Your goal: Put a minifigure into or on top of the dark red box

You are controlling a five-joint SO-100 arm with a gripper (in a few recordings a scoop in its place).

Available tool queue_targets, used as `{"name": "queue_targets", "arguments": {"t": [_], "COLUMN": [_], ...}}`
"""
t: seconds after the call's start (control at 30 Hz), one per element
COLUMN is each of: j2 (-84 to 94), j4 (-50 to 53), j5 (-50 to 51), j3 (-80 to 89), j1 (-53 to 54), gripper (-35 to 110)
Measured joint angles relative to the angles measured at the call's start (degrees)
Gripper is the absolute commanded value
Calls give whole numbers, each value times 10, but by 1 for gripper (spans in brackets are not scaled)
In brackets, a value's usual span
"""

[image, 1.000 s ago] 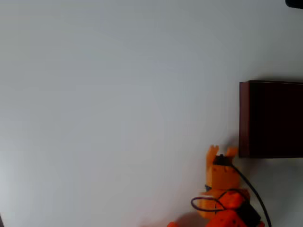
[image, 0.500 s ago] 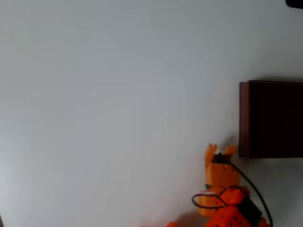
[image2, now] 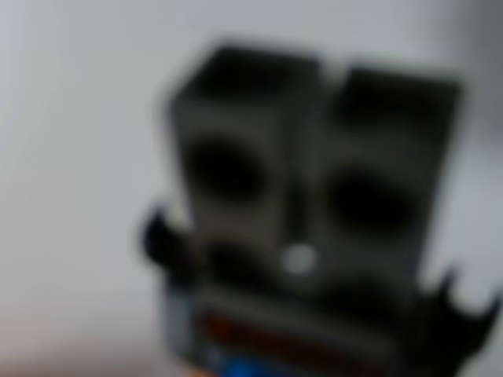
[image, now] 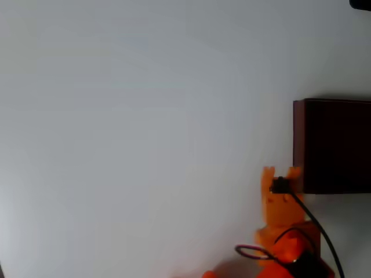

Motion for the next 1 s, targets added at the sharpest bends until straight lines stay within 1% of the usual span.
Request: {"name": "queue_targets", "arguments": {"t": [0.1,0.2,0.33,0.47,0.5,0.57,0.6,0.7,0.83,0.93,1.0], "j2": [-43,-121,-224,-367,-407,-476,-502,-523,-516,-462,-403], "j4": [38,52,16,-11,-11,-15,-17,-13,-26,-27,-31], "j5": [-7,-9,-9,-32,-40,-50,-54,-66,-98,-127,-158], "j3": [-123,-238,-318,-418,-449,-499,-514,-522,-509,-461,-416], "j1": [-31,-71,-83,-72,-71,-62,-56,-36,-28,-32,-54], "gripper": [0,0,0,0,1,13,15,18,18,17,11]}}
